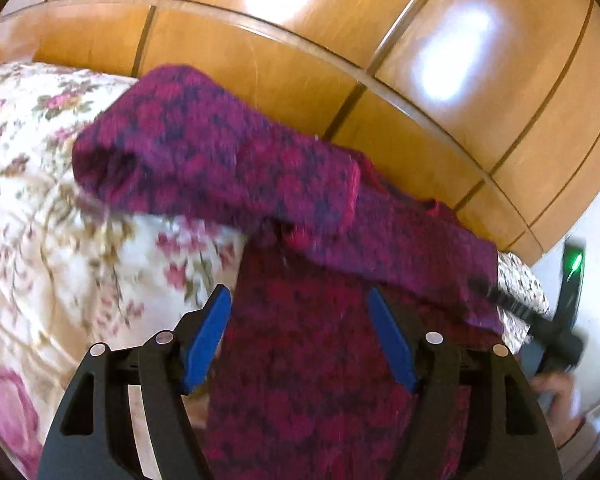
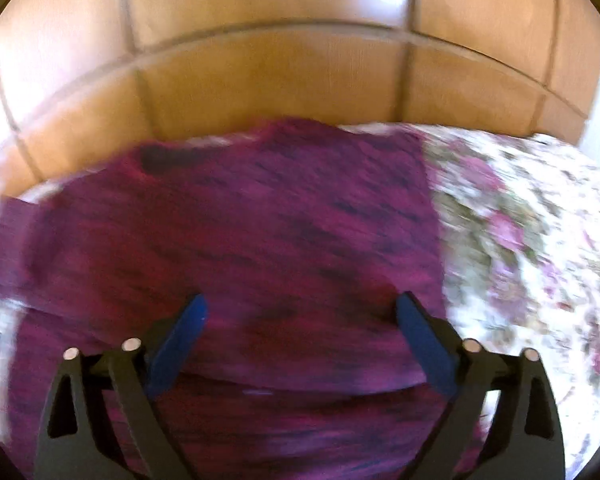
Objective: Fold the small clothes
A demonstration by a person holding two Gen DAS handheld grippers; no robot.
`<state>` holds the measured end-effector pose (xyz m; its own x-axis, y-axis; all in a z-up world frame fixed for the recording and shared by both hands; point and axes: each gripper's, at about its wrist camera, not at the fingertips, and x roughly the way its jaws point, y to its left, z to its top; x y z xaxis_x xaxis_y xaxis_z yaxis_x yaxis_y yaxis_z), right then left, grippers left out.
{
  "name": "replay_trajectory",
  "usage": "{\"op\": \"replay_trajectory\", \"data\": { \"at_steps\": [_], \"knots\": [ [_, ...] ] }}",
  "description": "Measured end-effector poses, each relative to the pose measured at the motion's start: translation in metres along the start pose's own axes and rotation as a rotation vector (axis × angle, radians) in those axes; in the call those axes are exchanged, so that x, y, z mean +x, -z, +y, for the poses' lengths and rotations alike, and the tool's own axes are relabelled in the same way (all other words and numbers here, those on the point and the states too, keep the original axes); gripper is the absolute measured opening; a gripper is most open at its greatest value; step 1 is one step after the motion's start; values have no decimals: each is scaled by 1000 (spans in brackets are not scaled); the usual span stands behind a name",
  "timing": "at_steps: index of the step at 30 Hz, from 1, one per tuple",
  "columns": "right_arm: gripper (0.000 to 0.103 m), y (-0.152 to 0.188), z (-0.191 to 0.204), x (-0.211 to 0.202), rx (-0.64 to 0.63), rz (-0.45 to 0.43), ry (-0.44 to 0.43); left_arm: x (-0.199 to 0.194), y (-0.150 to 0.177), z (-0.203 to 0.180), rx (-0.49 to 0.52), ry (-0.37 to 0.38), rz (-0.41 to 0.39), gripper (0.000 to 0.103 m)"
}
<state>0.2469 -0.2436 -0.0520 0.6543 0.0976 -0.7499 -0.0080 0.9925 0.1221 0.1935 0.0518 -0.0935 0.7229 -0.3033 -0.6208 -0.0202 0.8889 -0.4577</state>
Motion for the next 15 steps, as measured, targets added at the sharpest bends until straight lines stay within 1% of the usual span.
{"op": "replay_trajectory", "data": {
  "at_steps": [2, 3, 5, 6, 7, 8, 9, 11, 12, 13, 14, 15],
  "knots": [
    [89, -11, 33, -5, -24, 33, -191, 3, 7, -4, 19, -3, 13, 70],
    [88, -15, 49, -5, -34, 53, -270, 5, 9, -3, 29, -14, 15, 70],
    [86, -22, 83, -2, -61, 102, -408, 7, 13, 0, 17, -18, 8, 70],
    [82, -26, 107, 3, -81, 130, -460, 11, 14, 7, -17, -15, 20, 70],
    [79, -28, 122, 8, -87, 151, -486, 13, 15, 14, -55, -15, 38, 70],
    [76, -29, 134, 14, -87, 172, -505, 17, 15, 23, -100, 5, 55, 70],
    [71, -31, 151, 23, -85, 201, -524, 18, 16, 29, -128, 25, 48, 70],
    [66, -32, 173, 39, -81, 236, -522, 17, 16, 26, -117, 10, 33, 70],
    [60, -33, 186, 52, -80, 271, -514, 17, 17, 25, -104, 0, 33, 70],
    [54, -32, 191, 60, -83, 288, -503, 18, 18, 23, -90, -12, 36, 70],
    [43, -31, 202, 69, -103, 301, -470, 19, 18, 22, -88, -15, 37, 70],
    [34, -30, 207, 72, -122, 296, -444, 21, 19, 23, -90, -13, 37, 70]
  ]
}}
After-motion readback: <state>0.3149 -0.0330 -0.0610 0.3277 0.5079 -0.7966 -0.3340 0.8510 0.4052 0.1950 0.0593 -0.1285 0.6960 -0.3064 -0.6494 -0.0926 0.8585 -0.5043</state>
